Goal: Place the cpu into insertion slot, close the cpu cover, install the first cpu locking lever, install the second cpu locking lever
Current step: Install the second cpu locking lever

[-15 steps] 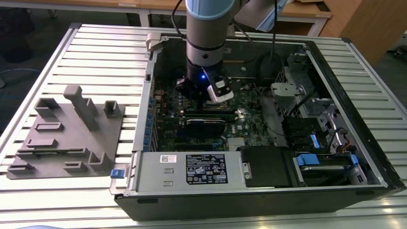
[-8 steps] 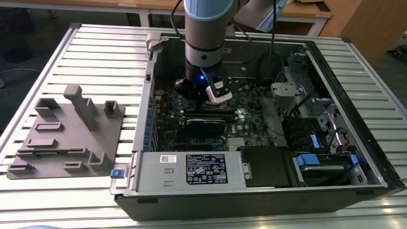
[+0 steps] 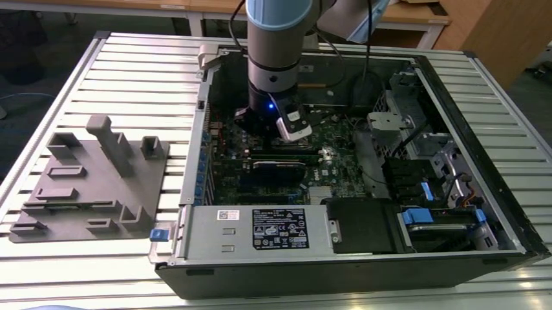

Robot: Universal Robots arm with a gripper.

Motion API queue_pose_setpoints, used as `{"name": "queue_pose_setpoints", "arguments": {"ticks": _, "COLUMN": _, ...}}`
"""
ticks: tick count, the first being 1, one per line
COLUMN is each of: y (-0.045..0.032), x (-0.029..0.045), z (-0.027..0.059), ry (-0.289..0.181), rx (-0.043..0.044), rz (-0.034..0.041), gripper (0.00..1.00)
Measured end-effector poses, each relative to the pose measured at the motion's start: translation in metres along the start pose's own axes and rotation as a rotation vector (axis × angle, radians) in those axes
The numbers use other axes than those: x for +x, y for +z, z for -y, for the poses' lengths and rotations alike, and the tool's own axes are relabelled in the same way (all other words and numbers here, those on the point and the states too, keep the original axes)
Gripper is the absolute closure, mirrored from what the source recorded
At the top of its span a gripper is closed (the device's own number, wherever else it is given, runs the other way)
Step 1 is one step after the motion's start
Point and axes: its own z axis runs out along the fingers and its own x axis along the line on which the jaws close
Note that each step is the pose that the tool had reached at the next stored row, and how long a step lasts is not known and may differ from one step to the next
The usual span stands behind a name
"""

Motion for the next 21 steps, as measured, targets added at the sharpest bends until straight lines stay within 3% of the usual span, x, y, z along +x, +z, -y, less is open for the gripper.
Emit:
{"name": "queue_pose_setpoints", "arguments": {"ticks": 8, "y": -0.0013, "x": 0.0009, "z": -0.0002, "ry": 0.000, "rx": -0.0012, "rz": 0.0007, "gripper": 0.89}}
{"name": "queue_pose_setpoints", "arguments": {"ticks": 18, "y": -0.0274, "x": 0.0007, "z": -0.0020, "ry": 0.000, "rx": -0.0006, "rz": 0.0002, "gripper": 0.89}}
{"name": "queue_pose_setpoints", "arguments": {"ticks": 21, "y": -0.0297, "x": 0.0006, "z": -0.0022, "ry": 0.000, "rx": -0.0006, "rz": 0.0002, "gripper": 0.89}}
